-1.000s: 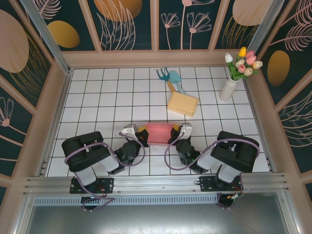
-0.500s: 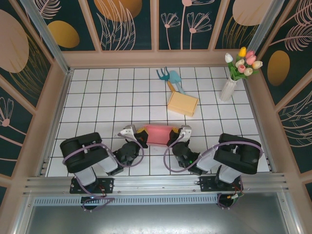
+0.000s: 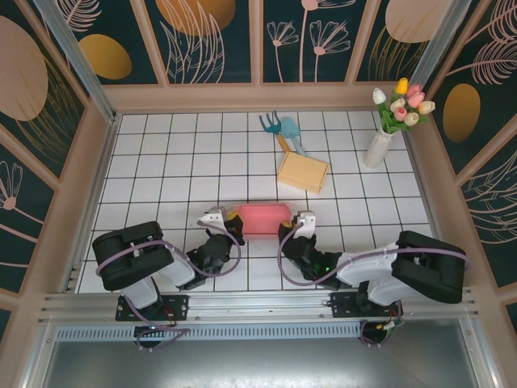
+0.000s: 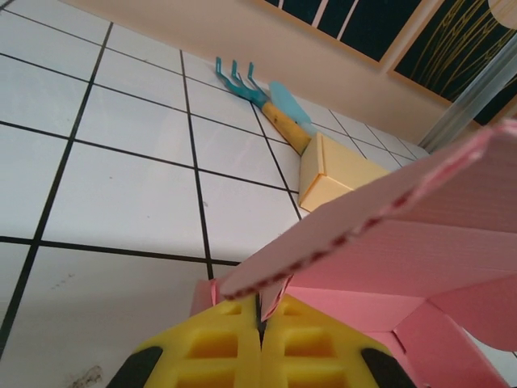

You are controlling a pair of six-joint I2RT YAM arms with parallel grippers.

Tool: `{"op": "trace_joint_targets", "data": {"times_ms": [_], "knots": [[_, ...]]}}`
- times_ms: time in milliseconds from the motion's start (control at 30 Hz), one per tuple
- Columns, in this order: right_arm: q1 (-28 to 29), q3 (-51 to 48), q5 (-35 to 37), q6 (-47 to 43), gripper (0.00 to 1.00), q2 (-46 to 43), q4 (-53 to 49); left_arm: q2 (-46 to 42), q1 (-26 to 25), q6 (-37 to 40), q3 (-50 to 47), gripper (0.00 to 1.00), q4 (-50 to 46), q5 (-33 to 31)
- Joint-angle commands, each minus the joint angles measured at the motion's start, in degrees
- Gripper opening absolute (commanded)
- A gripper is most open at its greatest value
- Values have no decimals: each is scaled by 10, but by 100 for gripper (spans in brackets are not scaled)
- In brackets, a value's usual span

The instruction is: Fold the paper box

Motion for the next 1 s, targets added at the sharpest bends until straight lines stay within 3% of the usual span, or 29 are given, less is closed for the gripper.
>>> {"op": "trace_joint_targets", "data": {"times_ms": [0, 467, 600, 700, 833, 967], "knots": [[7, 0, -26, 16, 39, -49, -72, 12, 0, 18, -14, 0, -69, -15], [11, 4, -65, 38, 56, -338, -336, -2, 0, 56, -15, 0, -79, -37], [10, 54, -47, 20, 62, -376, -395, 1, 0, 57, -14, 0, -79, -39], [3, 102, -14, -16, 59, -371, -424, 3, 0, 57, -10, 0, -81, -36], [-70, 147, -33, -97, 52, -358, -435, 12, 0, 55, -1, 0, -83, -30], [-207, 154, -208, -148, 52, -348, -403, 20, 0, 55, 5, 0, -81, -27]]}}
